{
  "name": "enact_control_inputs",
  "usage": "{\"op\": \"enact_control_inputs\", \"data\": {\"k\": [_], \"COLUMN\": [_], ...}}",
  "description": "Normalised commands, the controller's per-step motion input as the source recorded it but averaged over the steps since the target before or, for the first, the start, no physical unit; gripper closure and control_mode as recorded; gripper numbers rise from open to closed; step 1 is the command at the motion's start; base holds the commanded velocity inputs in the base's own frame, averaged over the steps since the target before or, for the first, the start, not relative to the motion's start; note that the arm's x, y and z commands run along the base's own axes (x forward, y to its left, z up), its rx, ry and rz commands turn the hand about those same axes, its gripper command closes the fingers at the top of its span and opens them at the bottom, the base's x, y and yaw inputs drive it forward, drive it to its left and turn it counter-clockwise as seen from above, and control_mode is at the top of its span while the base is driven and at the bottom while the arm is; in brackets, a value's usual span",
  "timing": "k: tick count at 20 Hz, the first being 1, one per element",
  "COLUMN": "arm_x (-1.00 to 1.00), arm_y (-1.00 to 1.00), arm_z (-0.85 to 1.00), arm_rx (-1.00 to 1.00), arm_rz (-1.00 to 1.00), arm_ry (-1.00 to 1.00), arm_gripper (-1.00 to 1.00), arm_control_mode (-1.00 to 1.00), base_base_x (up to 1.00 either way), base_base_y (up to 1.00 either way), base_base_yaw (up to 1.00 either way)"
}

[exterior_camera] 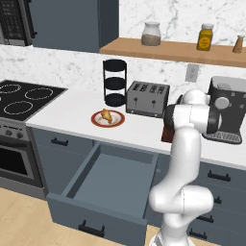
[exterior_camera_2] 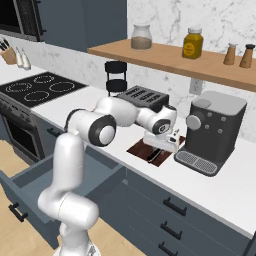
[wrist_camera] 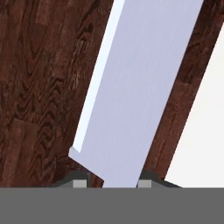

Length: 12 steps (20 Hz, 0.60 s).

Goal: Pick up the knife from the drawer and place it on the cutting board. Then place the meat from the plate to the cutting board.

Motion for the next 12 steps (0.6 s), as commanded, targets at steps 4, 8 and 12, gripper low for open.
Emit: {"op": "enact_control_inputs", "data": {"k": [4,8,12], "arm_x": [0.0,0.0,0.0], "arm_y": [0.0,0.0,0.0], "arm_z": [-0.29,-0.21,-0.13], "arm_rx": [0.0,0.0,0.0], "arm_rz": [0.0,0.0,0.0], "arm_ry": [0.0,0.0,0.0], "arm_gripper": [1.0,-1.0,-1.0], "arm_control_mode": [-1.0,-1.0,-1.0], "base_base_x": [0.0,0.0,0.0], "base_base_y": [0.0,0.0,0.0], "base_base_yaw": [0.0,0.0,0.0]}}
